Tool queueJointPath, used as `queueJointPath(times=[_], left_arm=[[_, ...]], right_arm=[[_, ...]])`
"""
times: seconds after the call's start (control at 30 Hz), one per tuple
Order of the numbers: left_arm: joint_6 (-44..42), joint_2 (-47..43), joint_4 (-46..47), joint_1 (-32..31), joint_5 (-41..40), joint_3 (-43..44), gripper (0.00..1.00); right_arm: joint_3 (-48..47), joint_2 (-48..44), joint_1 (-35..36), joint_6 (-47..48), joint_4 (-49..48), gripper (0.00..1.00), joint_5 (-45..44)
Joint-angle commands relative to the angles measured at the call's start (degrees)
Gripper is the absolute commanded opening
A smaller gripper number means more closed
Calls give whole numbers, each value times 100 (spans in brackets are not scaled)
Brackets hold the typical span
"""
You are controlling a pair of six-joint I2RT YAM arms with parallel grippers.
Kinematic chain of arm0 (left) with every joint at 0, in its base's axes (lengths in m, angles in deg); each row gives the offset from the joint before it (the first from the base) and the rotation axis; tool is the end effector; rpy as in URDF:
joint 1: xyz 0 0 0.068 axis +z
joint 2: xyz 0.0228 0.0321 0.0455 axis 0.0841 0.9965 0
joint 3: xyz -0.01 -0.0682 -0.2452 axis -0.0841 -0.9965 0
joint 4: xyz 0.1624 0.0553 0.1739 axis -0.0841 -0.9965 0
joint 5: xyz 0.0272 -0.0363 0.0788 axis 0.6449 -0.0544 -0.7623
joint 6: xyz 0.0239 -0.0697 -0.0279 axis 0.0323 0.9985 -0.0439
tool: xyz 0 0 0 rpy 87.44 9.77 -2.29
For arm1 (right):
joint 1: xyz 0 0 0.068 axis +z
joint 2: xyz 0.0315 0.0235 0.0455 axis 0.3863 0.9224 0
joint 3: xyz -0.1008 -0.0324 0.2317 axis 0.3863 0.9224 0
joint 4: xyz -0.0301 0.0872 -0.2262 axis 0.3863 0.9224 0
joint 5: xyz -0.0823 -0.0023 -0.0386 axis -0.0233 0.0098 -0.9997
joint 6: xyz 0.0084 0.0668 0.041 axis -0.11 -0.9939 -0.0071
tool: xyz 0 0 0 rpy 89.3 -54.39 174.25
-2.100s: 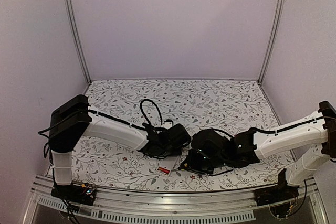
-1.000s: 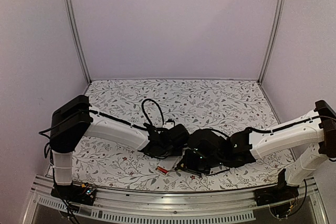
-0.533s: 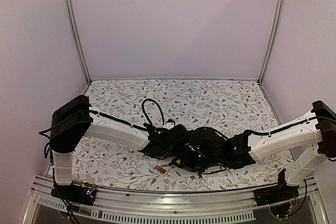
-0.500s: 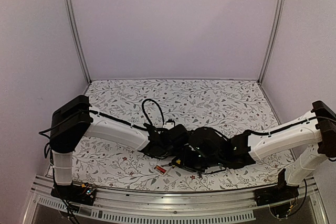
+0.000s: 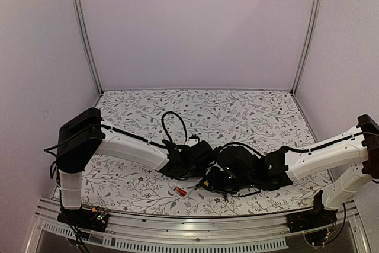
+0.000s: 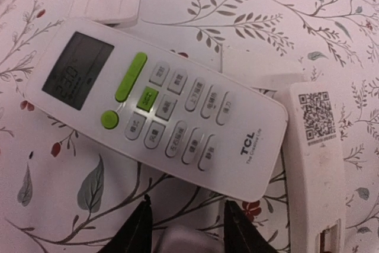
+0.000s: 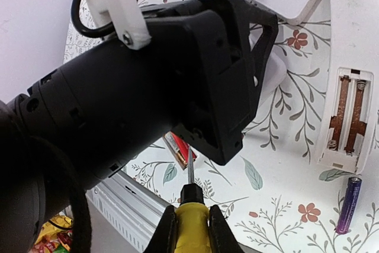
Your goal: Unload the batteries from the remote control
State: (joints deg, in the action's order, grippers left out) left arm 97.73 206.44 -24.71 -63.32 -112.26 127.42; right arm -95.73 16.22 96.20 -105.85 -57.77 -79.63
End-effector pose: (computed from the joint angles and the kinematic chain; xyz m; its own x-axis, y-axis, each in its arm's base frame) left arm 0.1743 -0.3546 0.0896 -0.8201 0.0049 -0.5722 0.1234 0.9779 -0.1685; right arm 0.0979 0.3047 0.1584 -0.9406 0.0903 -0.3272 -0.1514 0.7511 0.6426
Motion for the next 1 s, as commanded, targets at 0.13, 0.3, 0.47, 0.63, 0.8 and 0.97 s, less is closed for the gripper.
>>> queueJointPath(times=[0.13,0.3,0.47,0.63,0.8,0.97], left_arm=[[-299,344,-438,-294,891,-357,39],[-320,334,-446,-323,871,-352,38],[-327,329,-443,-332,857,-341,38],[-337,356,-443,-336,875,-341,38],[-354,375,-444,-332,876,-311,37],[-345,421,-501,-334,884,-270,37]], right_arm=[[75,-67,-61,999,108,0,432],[-21,115,-61,1133,125,0,468],[-100,320,-59,1235,40,0,543],[-2,225,-61,1400,-192,0,746],[-2,188,-61,1542,-296,0,1005],[-230,363,-20,1691,58,0,1059]])
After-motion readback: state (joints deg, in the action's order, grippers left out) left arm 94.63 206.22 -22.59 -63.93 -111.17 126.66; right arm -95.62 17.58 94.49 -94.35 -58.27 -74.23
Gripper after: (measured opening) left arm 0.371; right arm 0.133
